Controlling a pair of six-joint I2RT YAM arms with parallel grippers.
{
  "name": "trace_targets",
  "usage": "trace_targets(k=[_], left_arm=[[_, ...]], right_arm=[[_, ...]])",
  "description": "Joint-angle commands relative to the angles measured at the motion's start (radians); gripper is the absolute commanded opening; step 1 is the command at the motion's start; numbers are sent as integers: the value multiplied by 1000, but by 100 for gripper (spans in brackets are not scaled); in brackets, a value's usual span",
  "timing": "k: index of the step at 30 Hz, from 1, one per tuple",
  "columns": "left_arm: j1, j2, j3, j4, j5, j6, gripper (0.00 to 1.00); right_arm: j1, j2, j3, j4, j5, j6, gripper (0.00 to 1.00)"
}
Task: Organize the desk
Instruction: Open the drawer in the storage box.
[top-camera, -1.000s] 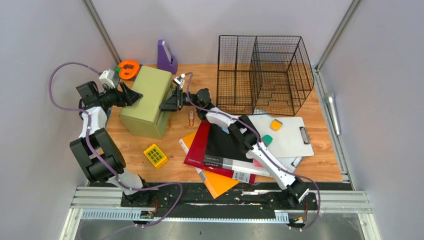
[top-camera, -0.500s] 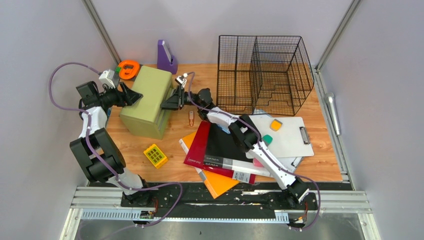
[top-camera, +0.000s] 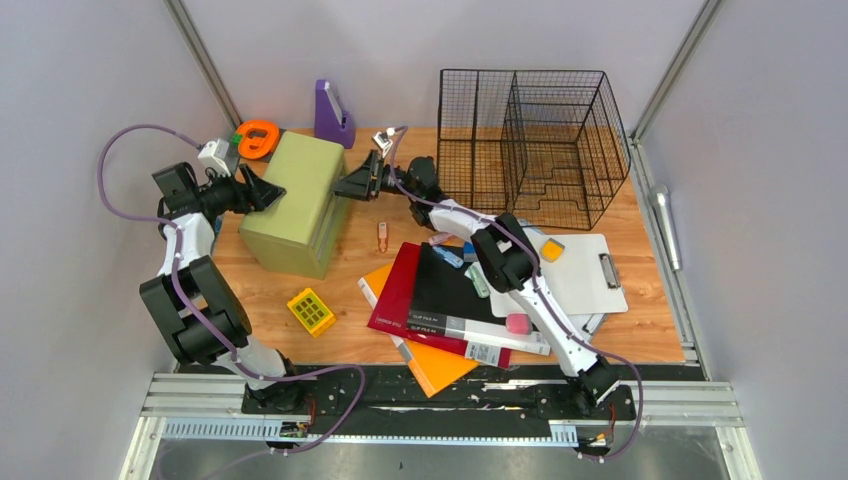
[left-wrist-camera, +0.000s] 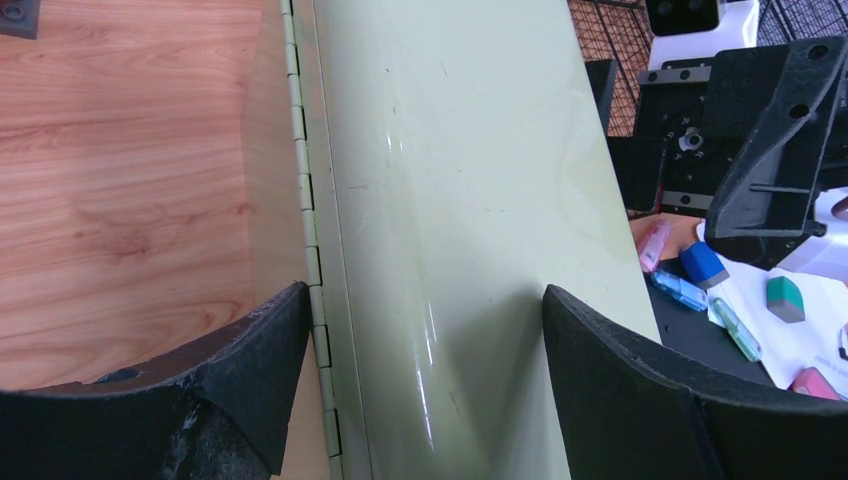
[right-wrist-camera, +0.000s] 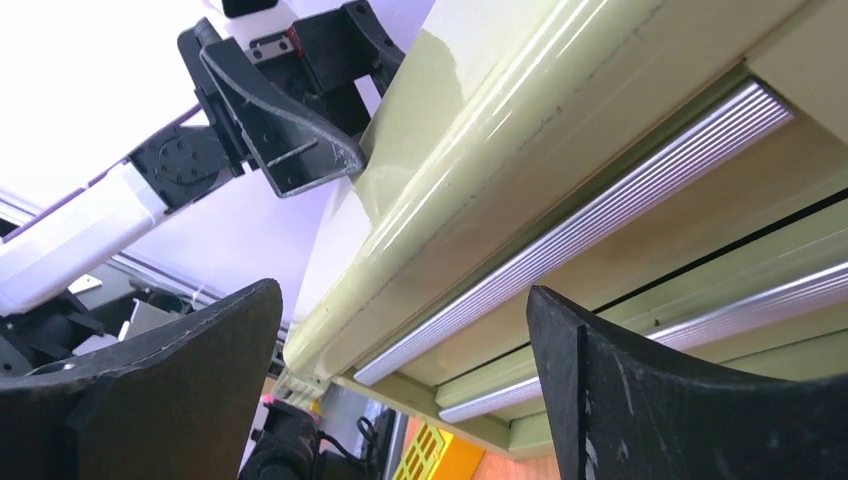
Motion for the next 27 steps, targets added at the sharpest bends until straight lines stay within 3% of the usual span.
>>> trace_targets(k=[1, 8, 15, 21, 27], left_arm=[[-90, 113, -147, -383, -22, 49, 0], [-91, 62, -141, -399, -43, 106, 13], [-93, 83, -82, -434, -69, 123, 33], [-149, 129, -94, -473, 39, 86, 32], [-209, 104, -159, -415, 132, -37, 24]], right_arm=[[-14, -99, -38, -23, -121, -112, 92], [-35, -145, -152, -28, -158, -209, 92], [-5, -222, -172, -82, -130, -282, 100], [-1, -256, -174, -242, -46, -300, 100], [19, -281, -169, -246, -14, -225, 100]])
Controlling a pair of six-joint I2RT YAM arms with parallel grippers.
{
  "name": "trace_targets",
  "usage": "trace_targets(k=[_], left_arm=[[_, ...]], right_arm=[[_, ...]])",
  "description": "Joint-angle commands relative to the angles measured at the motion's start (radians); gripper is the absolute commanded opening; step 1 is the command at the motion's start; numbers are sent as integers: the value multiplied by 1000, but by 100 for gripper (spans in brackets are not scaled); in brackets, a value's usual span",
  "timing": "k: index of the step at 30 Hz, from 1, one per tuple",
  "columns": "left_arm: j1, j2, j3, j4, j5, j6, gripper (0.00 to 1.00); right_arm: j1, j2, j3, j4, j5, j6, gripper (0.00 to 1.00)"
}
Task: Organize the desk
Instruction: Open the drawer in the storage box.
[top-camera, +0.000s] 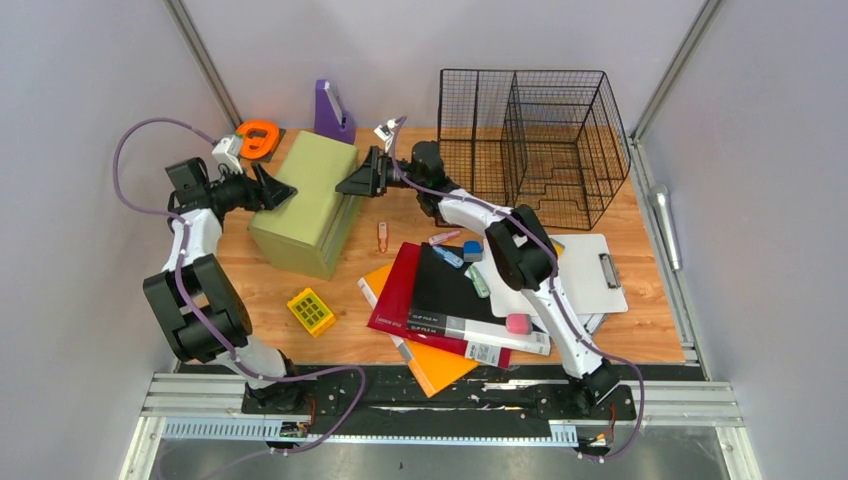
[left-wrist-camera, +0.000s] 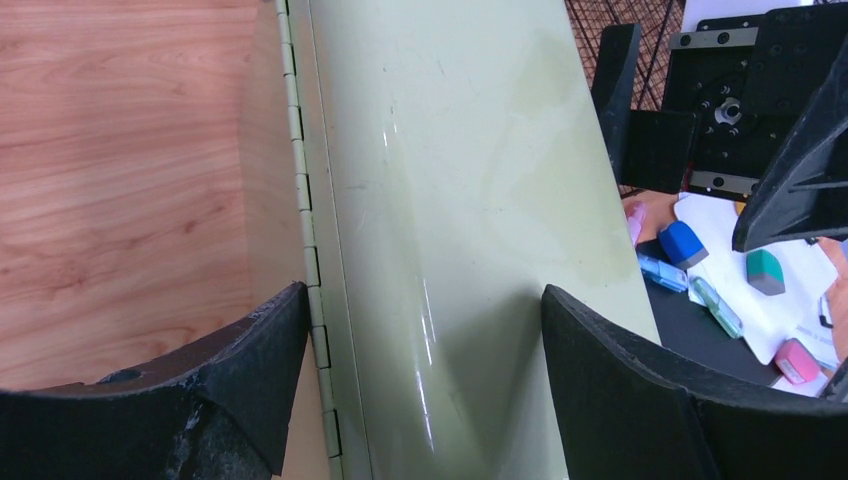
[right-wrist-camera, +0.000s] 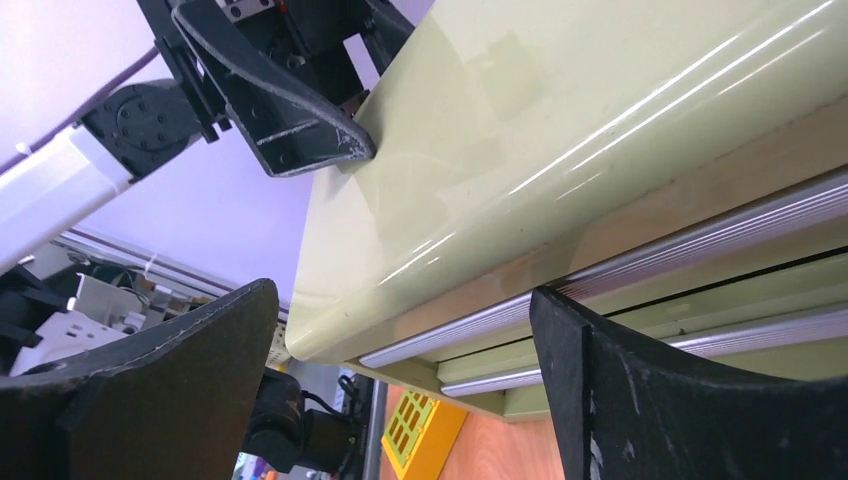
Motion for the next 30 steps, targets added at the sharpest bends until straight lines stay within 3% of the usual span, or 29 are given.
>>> trace_targets(k=[1, 9, 15, 19, 24, 30], left_arm=[[-155, 82, -195, -364, 114, -80, 24], [-189, 30, -228, -330, 147, -163, 23], [-210, -31, -272, -301, 261, -180, 22], [-210, -86, -311, -231, 261, -225, 24], [-210, -129, -310, -216, 235, -226, 26], [-210, -132, -233, -307, 196, -90, 27]], right_arm=[[19, -72, 13, -23, 59, 27, 100], [-8, -222, -199, -257, 97, -77, 99], [-6, -315, -313, -275, 97, -127, 98], [-6, -362, -366, -311, 96, -145, 96], [-31, -433, -399, -528, 150, -375, 95], [-72, -517, -380, -711, 47, -598, 97]])
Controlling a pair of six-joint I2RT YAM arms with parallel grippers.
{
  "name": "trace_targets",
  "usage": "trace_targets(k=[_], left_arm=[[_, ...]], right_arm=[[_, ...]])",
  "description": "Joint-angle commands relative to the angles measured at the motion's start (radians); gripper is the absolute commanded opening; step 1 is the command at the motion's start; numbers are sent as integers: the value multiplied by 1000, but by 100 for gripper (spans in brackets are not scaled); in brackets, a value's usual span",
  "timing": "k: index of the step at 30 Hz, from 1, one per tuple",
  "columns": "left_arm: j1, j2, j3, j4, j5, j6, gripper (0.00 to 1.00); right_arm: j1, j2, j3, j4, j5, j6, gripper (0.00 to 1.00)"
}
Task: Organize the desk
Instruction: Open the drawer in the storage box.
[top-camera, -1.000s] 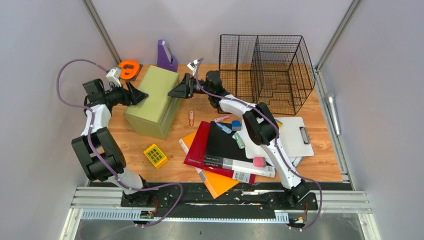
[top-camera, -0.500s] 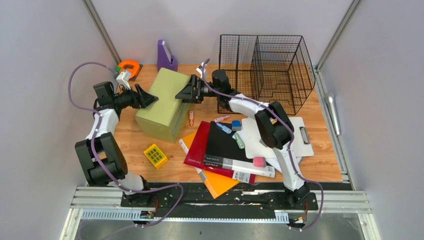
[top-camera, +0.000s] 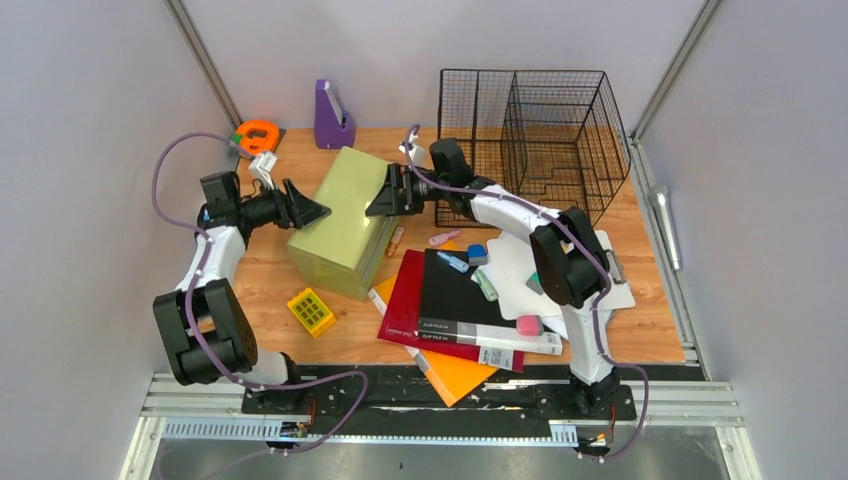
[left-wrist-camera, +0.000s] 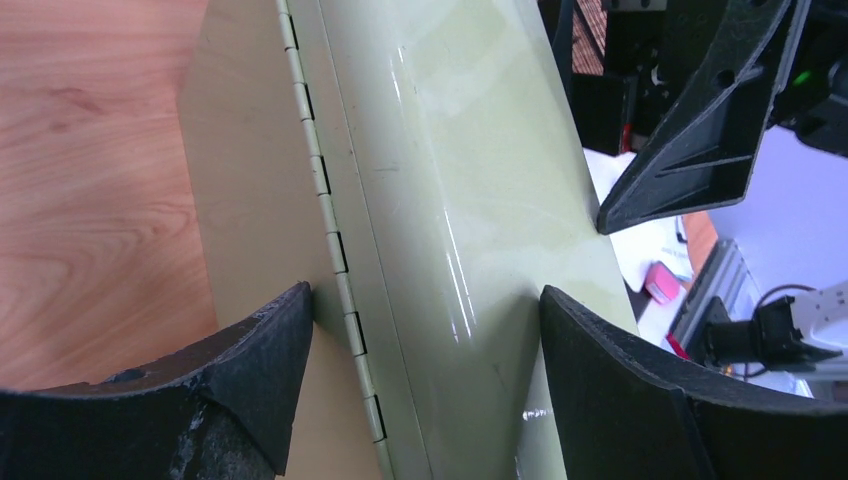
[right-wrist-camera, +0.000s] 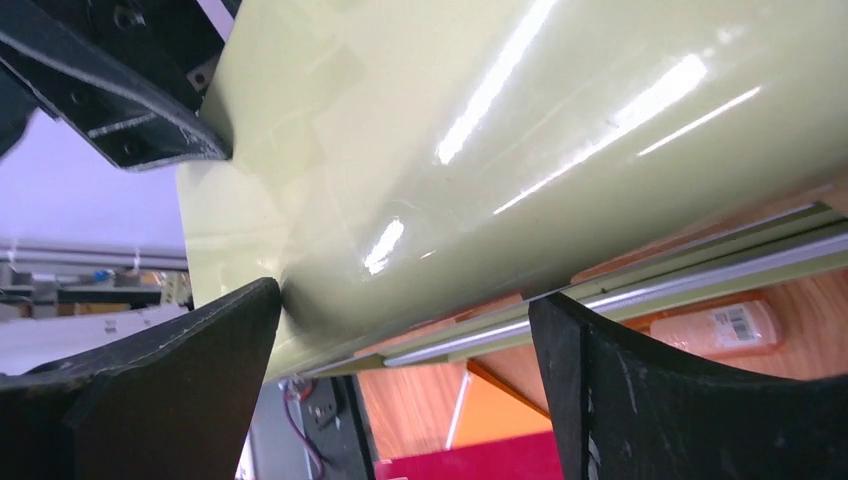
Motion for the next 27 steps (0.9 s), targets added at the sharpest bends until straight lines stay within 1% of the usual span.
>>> trace_targets(k=[1, 5, 8, 10, 11, 12, 14, 16, 18, 20, 21, 24, 27], left_arm=[[-70, 30, -26, -383, 107, 74, 28], [-70, 15, -17, -372, 34, 134, 30], [-70, 27, -20, -354, -28, 149, 30], [-70, 46, -11, -351, -44, 145, 31], [-70, 58, -1, -352, -46, 150, 31], [-70, 65, 4, -355, -50, 158, 31], [-70, 91, 34, -374, -51, 198, 32], [-70, 122, 63, -425, -47, 251, 33], [-70, 156, 89, -462, -22, 285, 34], [-70, 185, 106, -492, 17, 306, 36], [-70, 192, 110, -500, 28, 320, 36], [-70, 204, 110, -515, 30, 348, 37], [-70, 197, 88, -508, 47, 358, 37]], right_arm=[[-28, -122, 13, -156, -71, -256, 97], [-47, -192, -36, -184, -150, -333, 99], [-62, -206, -72, -177, -212, -298, 99], [-64, -223, -123, -111, -251, -263, 99], [-64, -237, -172, -24, -264, -224, 99], [-65, -252, -242, 104, -278, -138, 99], [-67, -273, -395, 425, -275, 38, 98], [-73, -251, -516, 725, -255, 240, 96], [-79, -212, -577, 993, -208, 394, 95], [-79, -172, -603, 1145, -155, 476, 94], [-77, -150, -604, 1194, -129, 508, 94], [-73, -68, -566, 1318, -83, 613, 92], [-54, 17, -515, 1394, -57, 665, 90]])
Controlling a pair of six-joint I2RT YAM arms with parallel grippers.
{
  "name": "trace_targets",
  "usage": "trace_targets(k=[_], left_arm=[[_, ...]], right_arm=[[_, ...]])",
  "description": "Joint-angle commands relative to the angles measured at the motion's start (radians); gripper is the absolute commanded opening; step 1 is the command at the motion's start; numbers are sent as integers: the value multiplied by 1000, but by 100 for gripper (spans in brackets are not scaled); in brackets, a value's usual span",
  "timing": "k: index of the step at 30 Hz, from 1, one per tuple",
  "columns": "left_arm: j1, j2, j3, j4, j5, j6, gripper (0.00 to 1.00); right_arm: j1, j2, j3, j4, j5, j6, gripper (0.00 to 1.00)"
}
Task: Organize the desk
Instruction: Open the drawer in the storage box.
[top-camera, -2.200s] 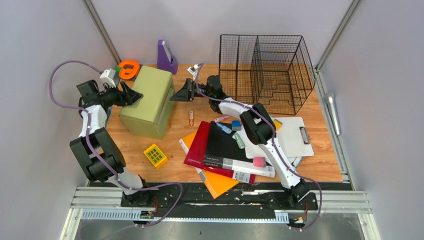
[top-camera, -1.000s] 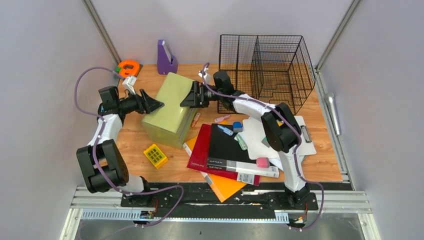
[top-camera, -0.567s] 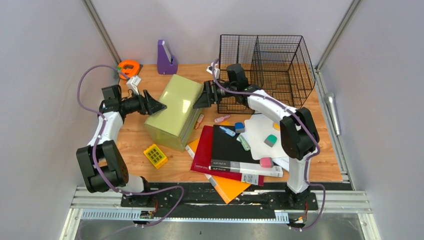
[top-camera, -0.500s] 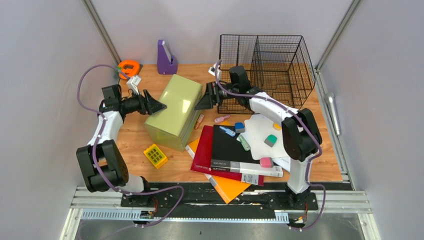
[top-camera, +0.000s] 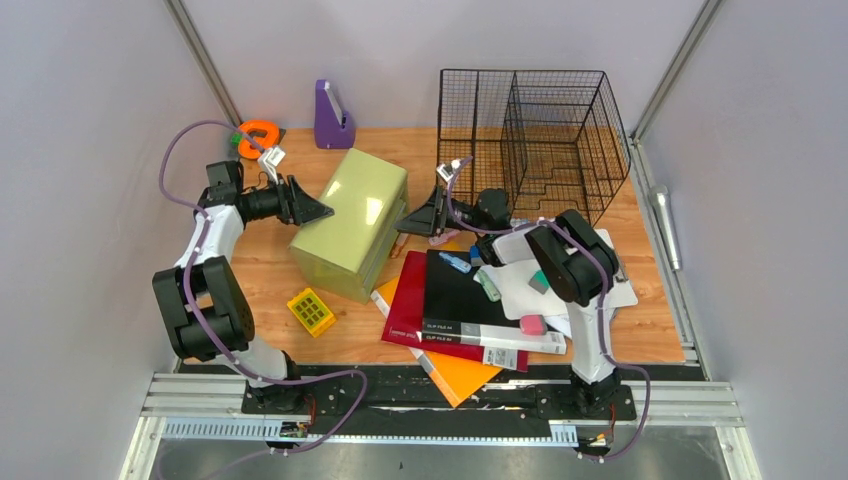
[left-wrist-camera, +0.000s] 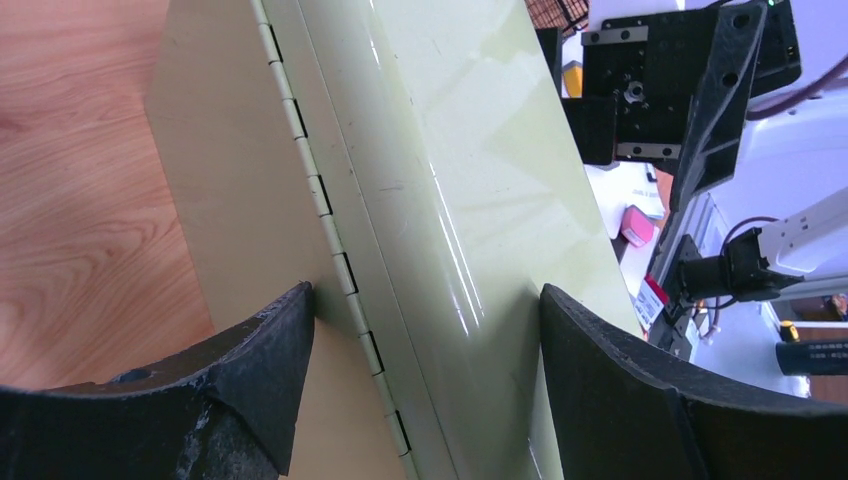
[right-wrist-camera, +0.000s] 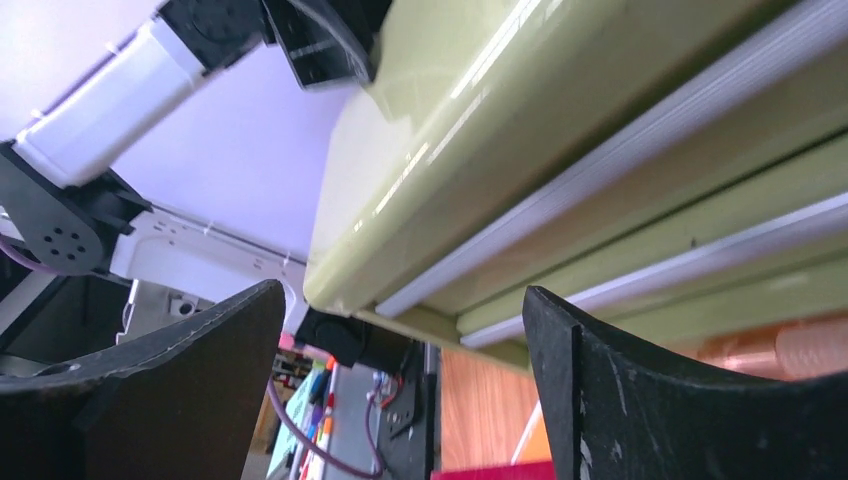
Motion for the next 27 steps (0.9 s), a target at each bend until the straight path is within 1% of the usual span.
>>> trace_targets(k=[1, 6, 11, 14, 16, 20, 27], left_arm=[[-46, 56, -108, -201, -46, 113, 37], [-46, 29, -162, -194, -5, 115, 33], [-46, -2, -192, -192, 5, 116, 30], [-45, -30, -210, -179, 6, 110, 28], [-46, -38, -216, -168, 0, 97, 28], [-46, -25, -207, -169, -6, 88, 28], [-46, 10, -198, -167, -16, 93, 27]], right_arm=[[26, 103, 93, 328, 75, 181, 89], [73, 230, 156, 430, 100, 263, 88], [104, 324, 216, 504, 135, 311, 86], [120, 374, 290, 510, 127, 371, 84], [131, 407, 337, 510, 124, 408, 81], [147, 425, 393, 512, 124, 480, 73], [123, 387, 381, 512, 127, 507, 66]])
